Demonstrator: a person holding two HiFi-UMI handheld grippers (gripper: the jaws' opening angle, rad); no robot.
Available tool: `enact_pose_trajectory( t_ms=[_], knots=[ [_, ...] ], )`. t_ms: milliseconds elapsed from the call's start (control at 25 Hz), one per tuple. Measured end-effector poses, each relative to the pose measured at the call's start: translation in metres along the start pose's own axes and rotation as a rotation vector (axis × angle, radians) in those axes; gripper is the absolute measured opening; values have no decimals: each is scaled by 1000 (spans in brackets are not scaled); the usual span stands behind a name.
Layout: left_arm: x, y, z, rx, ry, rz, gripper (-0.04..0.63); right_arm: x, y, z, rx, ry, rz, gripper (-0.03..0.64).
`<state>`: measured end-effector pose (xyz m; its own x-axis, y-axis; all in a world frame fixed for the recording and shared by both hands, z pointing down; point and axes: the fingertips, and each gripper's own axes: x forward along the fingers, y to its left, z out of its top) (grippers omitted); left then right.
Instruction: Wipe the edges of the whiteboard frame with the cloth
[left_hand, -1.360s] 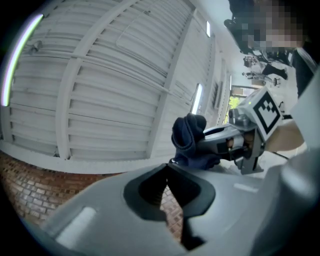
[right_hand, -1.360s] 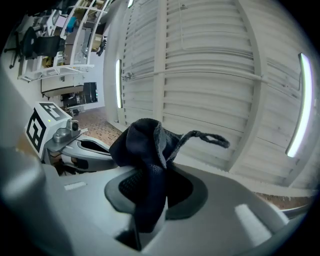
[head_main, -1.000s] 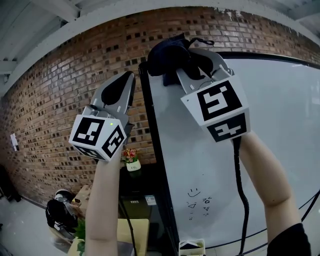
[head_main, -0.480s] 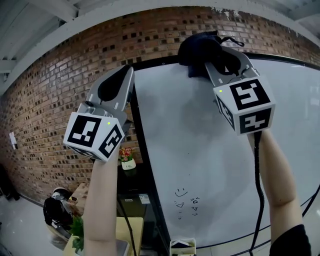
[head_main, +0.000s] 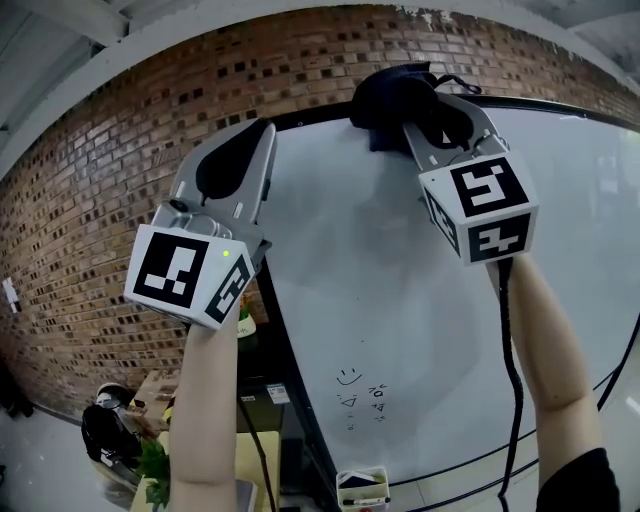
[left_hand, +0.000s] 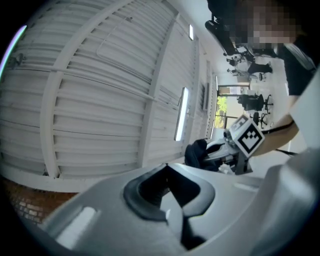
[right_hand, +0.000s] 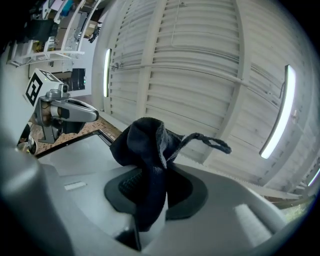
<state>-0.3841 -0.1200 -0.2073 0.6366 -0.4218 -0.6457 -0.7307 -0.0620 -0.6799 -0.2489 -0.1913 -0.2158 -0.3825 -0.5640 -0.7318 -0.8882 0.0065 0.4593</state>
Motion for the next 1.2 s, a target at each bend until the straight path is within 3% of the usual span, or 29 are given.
enact_pose_trajectory(
  t_ms=[320, 880, 1200],
  knots=[
    [15, -14, -13, -1, 48, 21, 5, -13, -26, -6, -36, 0, 7, 80],
    [108, -118, -1, 25, 59, 44, 5, -53, -129, -55, -28, -34, 79, 80],
    [165, -186, 19, 11, 48, 2, 5, -72, -179, -76, -23, -36, 78, 80]
  ],
)
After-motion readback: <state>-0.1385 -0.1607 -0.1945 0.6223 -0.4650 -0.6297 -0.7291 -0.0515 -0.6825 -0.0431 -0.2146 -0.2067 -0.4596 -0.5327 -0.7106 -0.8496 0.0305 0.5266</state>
